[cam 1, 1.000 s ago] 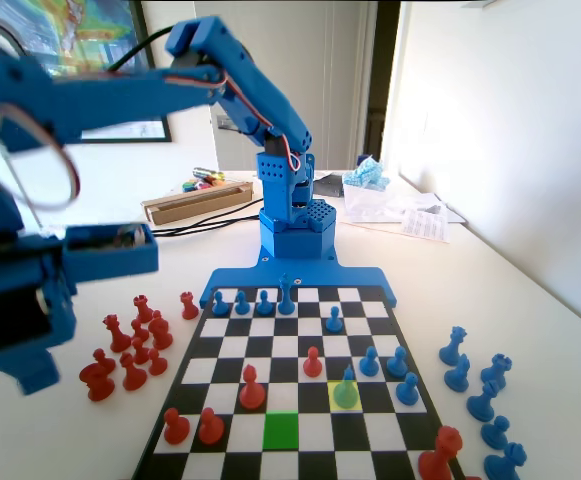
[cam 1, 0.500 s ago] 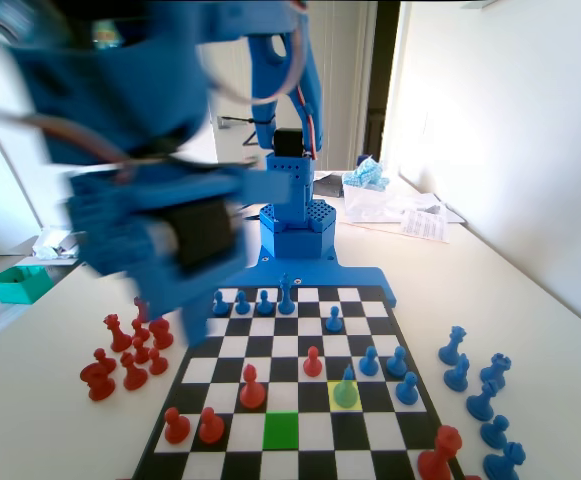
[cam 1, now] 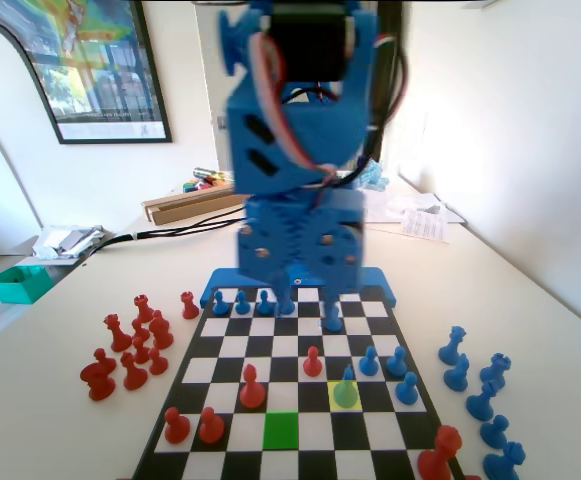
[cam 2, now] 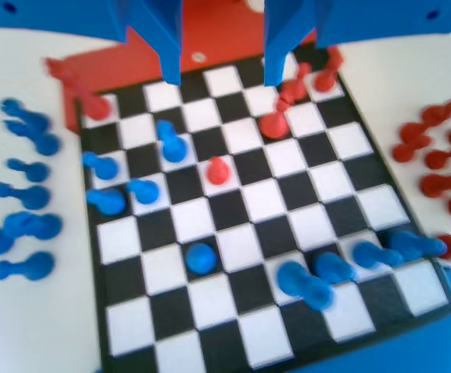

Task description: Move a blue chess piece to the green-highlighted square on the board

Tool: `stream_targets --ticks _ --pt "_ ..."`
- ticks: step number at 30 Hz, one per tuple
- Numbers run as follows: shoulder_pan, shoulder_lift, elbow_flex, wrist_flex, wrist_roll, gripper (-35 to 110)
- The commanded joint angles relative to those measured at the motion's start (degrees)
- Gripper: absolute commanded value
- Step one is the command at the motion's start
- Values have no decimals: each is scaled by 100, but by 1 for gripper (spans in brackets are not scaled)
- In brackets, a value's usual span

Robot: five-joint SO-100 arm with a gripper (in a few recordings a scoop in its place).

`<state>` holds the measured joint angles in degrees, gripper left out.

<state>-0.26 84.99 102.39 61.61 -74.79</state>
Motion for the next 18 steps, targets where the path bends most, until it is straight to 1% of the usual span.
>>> stream_targets --ticks 1,18 --pt "-281 -79 -299 9 88 13" --pt "-905 -1556 -1318 -176 185 13"
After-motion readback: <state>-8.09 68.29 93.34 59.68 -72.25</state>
